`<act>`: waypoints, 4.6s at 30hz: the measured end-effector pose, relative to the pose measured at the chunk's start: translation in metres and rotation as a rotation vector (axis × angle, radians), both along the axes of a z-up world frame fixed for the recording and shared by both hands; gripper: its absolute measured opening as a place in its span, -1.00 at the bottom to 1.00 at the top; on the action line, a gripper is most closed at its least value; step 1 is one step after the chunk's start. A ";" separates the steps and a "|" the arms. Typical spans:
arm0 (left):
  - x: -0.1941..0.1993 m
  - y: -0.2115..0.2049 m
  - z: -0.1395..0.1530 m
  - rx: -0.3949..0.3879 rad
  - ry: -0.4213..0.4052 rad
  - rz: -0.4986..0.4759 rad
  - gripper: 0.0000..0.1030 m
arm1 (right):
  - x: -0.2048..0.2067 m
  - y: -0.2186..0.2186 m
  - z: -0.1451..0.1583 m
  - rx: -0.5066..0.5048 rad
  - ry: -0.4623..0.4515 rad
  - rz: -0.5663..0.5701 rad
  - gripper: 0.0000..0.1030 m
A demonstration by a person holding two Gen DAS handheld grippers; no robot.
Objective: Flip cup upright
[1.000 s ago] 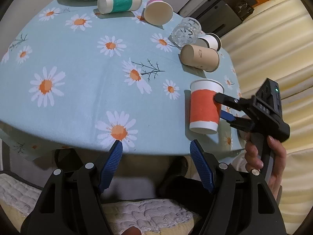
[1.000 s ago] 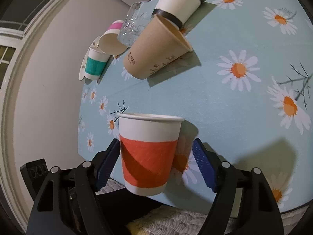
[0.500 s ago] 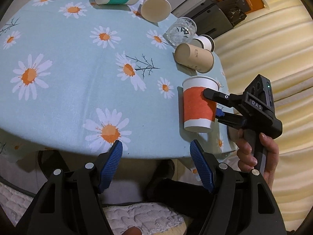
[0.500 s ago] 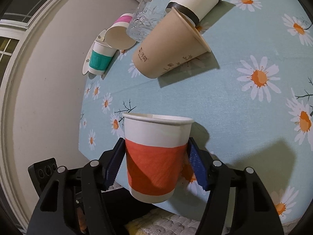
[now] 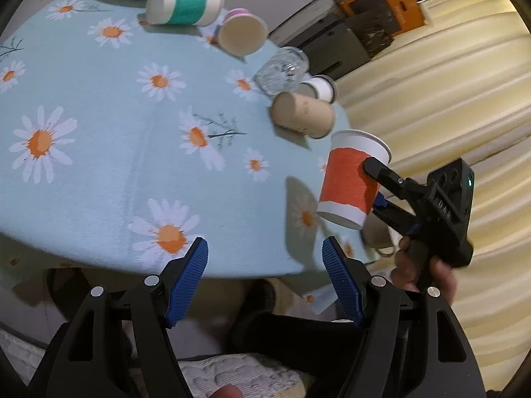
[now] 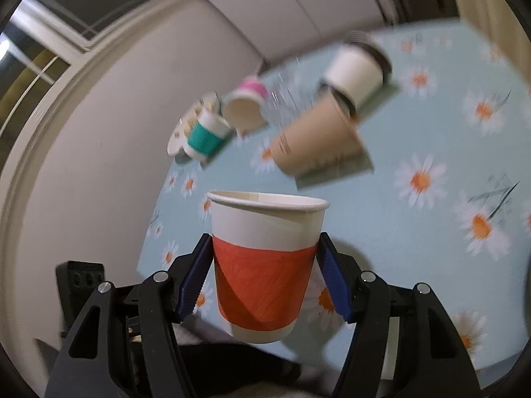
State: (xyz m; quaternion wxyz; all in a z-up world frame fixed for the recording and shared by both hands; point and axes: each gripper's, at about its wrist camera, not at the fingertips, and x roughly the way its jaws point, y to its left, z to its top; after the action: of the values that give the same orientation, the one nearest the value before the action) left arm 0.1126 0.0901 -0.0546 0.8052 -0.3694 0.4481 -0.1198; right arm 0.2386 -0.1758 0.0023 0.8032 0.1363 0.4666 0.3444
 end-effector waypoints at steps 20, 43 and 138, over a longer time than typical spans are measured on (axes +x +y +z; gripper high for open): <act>-0.024 0.027 0.020 -0.023 -0.164 0.072 0.35 | -0.085 0.069 -0.049 -0.210 -0.602 -0.259 0.23; -0.020 0.034 0.012 -0.024 -0.136 0.098 0.35 | -0.096 0.081 -0.067 -0.314 -0.677 -0.237 0.25; -0.130 -0.084 0.060 0.628 -0.459 0.038 0.87 | -0.208 -0.060 0.027 -0.214 -0.507 -0.078 0.90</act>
State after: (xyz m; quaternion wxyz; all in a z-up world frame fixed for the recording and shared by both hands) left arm -0.0179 0.0061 0.0052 0.9605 -0.0769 0.2643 -0.0415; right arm 0.0310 -0.2362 0.0290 0.9168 -0.0220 0.2788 0.2850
